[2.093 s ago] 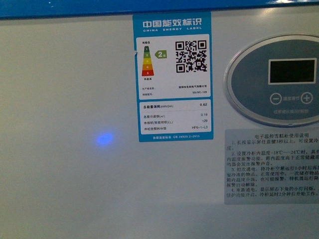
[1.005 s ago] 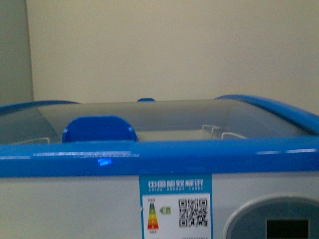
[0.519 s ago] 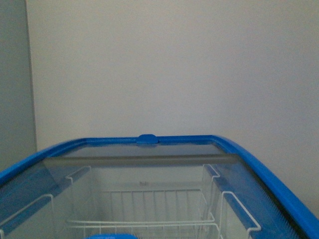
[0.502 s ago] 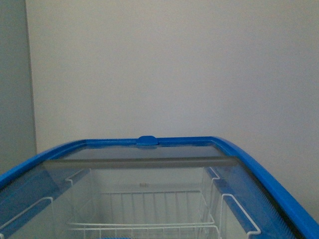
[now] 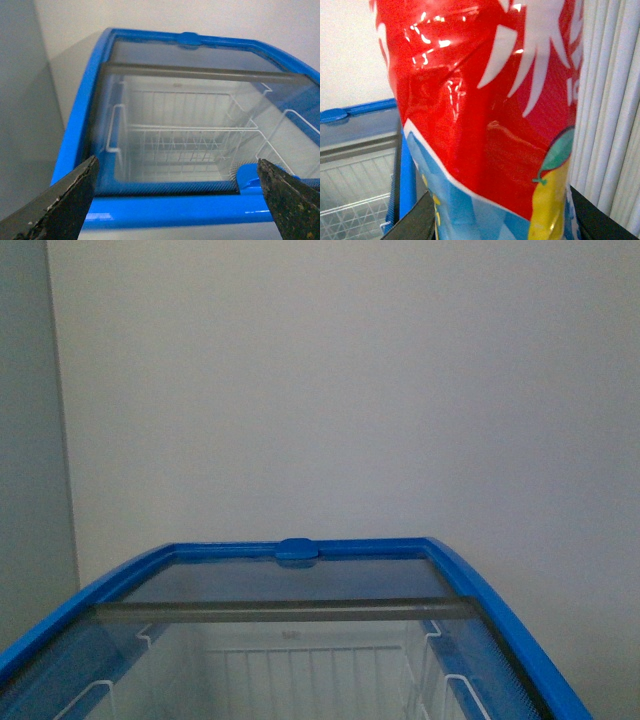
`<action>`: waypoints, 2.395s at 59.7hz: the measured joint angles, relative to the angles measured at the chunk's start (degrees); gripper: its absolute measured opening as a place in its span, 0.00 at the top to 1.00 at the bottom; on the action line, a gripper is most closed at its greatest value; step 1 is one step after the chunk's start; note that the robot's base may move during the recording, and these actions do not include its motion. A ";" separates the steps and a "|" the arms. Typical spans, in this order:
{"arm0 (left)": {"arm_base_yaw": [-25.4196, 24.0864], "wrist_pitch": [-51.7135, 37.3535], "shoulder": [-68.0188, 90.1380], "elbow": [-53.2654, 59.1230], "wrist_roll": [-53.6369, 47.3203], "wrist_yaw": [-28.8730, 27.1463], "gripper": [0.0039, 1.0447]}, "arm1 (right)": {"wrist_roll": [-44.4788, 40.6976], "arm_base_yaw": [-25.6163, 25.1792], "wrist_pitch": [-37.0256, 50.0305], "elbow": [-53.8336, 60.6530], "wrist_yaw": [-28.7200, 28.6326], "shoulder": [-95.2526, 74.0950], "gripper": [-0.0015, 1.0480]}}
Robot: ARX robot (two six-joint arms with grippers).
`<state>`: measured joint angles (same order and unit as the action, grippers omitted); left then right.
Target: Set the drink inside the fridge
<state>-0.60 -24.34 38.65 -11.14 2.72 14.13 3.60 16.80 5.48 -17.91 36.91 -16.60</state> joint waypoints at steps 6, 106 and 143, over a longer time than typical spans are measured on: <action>1.33 -9.73 13.22 -3.76 -13.64 8.15 0.08 | -0.02 -0.02 0.00 0.00 -0.02 0.00 0.60; 13.22 14.93 64.48 -51.06 -80.91 17.55 0.08 | -0.02 -0.02 0.00 0.00 -0.02 0.00 0.60; 15.21 0.26 73.99 -73.83 -77.61 0.39 0.08 | -0.02 -0.04 0.00 0.00 -0.02 0.00 0.60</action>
<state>14.61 -24.08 112.64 -84.97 -74.89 14.52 3.57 16.75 5.48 -17.91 36.88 -16.60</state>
